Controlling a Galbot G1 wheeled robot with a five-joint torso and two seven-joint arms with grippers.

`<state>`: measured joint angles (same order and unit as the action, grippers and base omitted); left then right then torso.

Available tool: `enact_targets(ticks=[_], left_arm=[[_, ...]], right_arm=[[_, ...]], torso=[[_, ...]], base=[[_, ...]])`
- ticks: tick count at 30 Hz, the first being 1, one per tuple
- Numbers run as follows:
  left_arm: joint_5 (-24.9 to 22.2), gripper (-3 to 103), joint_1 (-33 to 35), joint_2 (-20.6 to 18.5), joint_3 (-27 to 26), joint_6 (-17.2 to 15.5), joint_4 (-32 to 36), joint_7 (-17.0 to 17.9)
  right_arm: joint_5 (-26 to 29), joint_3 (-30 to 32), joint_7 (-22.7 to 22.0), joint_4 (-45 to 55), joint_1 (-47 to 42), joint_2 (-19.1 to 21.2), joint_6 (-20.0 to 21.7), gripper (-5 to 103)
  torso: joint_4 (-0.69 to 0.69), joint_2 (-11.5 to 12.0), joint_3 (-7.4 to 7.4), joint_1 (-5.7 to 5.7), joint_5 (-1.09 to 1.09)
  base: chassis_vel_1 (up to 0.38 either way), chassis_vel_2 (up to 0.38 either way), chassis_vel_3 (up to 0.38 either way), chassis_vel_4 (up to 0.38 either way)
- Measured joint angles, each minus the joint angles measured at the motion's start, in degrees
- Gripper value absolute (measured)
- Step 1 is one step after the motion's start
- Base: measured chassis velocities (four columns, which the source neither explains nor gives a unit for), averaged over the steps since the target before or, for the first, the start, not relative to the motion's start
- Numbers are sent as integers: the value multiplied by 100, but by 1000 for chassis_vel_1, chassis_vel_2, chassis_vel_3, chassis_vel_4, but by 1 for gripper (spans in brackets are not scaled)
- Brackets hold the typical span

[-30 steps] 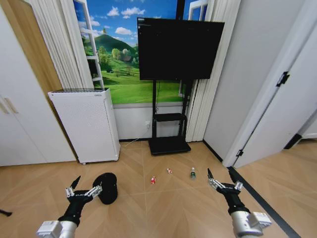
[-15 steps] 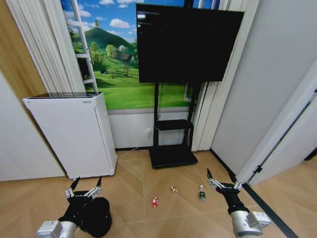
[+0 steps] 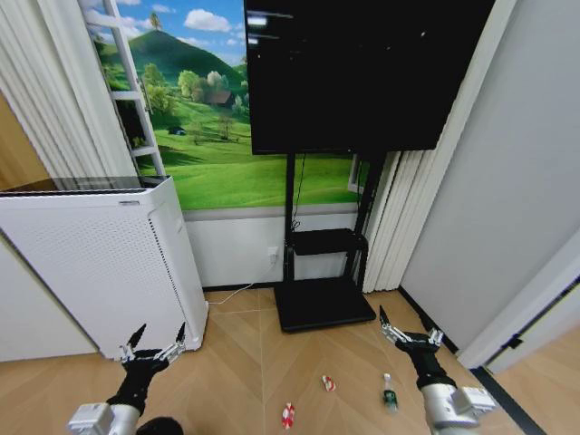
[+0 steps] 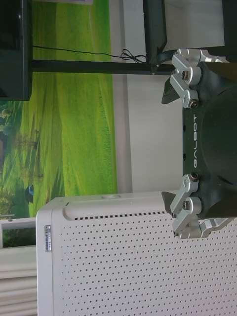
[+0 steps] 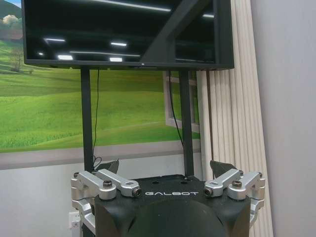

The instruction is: Pick up the trash bin and place the garbage on the floor into it.

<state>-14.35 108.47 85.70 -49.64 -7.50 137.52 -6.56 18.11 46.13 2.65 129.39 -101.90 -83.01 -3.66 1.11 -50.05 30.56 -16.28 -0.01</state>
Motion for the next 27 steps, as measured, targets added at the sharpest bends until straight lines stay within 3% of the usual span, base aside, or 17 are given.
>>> enact_targets(ticks=[12,18,22,27], left_arm=[[-52,100,24,25,-122,129,21,193],[-209,100,41,1,-148,137,-6,212],[-354,100,-35,-138,-176,149,-236,214],[-283,100,-201,-236,-77,417,-921,7]], right_arm=[[-12,-34,30,-18,-18,15,-20,100],[15,-42,25,-134,-5,93,-21,100],[57,74,-44,-215,-55,109,-27,100],[138,258,-146,-186,-232,64,-28,100]], torso=[[-3,2,-7,13,1],[-4,117,-71,66,1],[-4,236,-139,121,1],[-2,396,-229,190,-1]], base=[[45,-50,-38,34],[0,0,0,0],[0,0,0,0],[0,0,0,0]])
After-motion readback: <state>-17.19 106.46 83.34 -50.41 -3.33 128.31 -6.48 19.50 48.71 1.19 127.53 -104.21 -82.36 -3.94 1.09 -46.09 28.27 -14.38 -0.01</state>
